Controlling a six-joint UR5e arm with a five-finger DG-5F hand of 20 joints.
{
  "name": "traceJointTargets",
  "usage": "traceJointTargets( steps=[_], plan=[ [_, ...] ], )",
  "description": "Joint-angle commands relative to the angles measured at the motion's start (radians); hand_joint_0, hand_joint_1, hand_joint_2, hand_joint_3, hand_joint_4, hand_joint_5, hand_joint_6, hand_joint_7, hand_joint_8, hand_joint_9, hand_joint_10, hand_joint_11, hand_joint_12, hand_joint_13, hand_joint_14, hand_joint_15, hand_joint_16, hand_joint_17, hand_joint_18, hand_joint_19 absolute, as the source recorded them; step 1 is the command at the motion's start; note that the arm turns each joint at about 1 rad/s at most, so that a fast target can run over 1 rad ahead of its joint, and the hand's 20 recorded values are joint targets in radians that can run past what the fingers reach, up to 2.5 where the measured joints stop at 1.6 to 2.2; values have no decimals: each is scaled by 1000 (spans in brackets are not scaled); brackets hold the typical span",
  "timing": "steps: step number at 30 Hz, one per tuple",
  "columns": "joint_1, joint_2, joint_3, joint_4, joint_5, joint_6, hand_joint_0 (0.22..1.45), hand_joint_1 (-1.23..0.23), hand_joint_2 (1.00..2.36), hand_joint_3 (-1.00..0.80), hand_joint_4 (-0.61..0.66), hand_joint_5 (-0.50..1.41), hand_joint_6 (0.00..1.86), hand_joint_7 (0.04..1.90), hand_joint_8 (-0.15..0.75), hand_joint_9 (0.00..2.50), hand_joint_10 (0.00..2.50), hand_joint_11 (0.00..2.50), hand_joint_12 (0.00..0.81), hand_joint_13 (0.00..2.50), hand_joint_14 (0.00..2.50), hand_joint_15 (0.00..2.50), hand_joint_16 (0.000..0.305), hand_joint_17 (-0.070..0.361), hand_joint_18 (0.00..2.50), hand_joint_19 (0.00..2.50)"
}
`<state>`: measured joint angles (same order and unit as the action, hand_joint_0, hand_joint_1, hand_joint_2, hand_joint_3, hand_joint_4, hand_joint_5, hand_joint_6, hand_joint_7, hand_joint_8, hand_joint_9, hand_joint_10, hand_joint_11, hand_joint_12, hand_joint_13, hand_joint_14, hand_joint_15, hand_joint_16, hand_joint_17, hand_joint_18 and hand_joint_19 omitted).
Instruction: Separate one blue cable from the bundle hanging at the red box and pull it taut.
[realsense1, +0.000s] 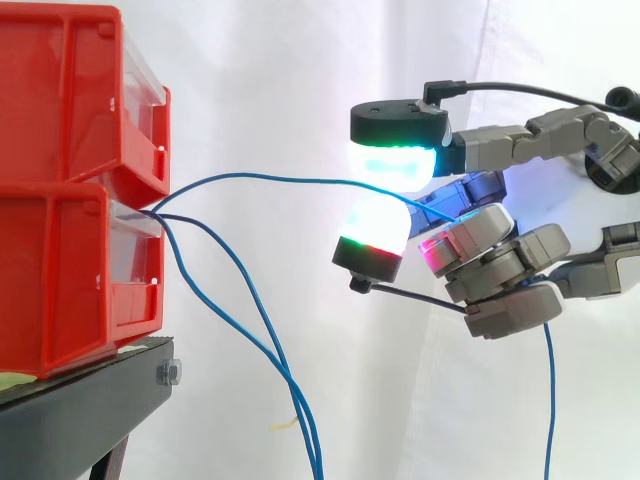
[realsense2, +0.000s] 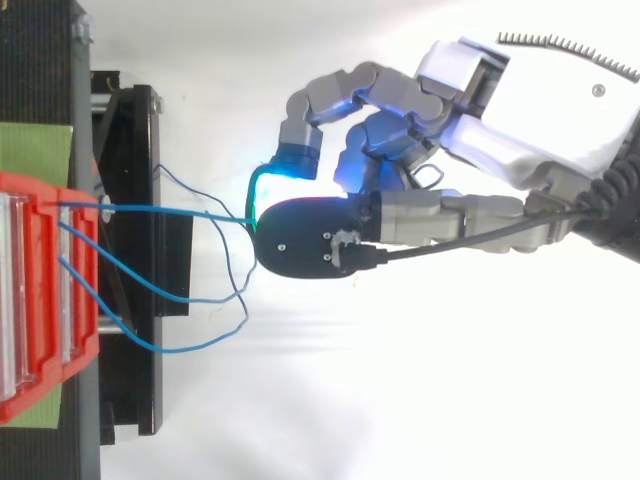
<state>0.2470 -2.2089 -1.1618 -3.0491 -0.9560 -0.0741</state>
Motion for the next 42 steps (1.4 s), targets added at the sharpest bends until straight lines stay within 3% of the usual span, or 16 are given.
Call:
traceJointTargets(
  steps=[1, 4, 8, 12, 16, 21, 28, 34, 42],
  plan=[
    [-2, 0, 1, 1, 0, -1, 602, -666, 1020, -220, 224, -205, 907, 1090, 348, 739, 1168, 1275, 357, 829, 1847, 1254, 33, 75, 1173, 1933],
    [-3, 0, 1, 0, 0, -1, 569, -571, 1010, -382, 225, -203, 908, 1054, 356, 739, 1186, 1257, 370, 828, 1857, 1269, 35, 79, 1175, 1930],
    [-5, 0, -9, 3, -1, -1, 572, -464, 1007, -420, 220, -196, 897, 1096, 352, 765, 1140, 1280, 368, 835, 1854, 1252, 35, 78, 1169, 1941],
    [-6, 0, -32, 26, -1, -1, 607, -490, 1017, -274, 222, -186, 913, 1150, 356, 788, 1118, 1299, 362, 847, 1822, 1279, 34, 77, 1165, 1934],
    [-6, 0, -35, 49, 0, -3, 596, -620, 1022, -44, 233, -185, 931, 1203, 369, 788, 1239, 1213, 382, 862, 1882, 1228, 38, 87, 1202, 1902],
    [-6, 0, -33, 49, 5, -4, 603, -647, 1021, -27, 202, -185, 938, 1188, 365, 786, 1261, 1215, 385, 867, 1885, 1225, 40, 90, 1207, 1911],
    [-6, -2, -35, 49, 5, -4, 635, -696, 1020, -217, 198, -203, 944, 1093, 333, 774, 1153, 1288, 362, 863, 1810, 1281, 36, 81, 1159, 1925],
    [0, -2, -33, 52, 7, -4, 584, -593, 1007, -420, 213, -192, 924, 1048, 339, 808, 1130, 1305, 368, 867, 1806, 1307, 37, 83, 1160, 1935],
    [6, -2, -33, 50, 20, -3, 562, -542, 1002, -474, 220, -187, 897, 1084, 343, 849, 1047, 1328, 373, 865, 1822, 1292, 38, 85, 1158, 1935]
  ],
)
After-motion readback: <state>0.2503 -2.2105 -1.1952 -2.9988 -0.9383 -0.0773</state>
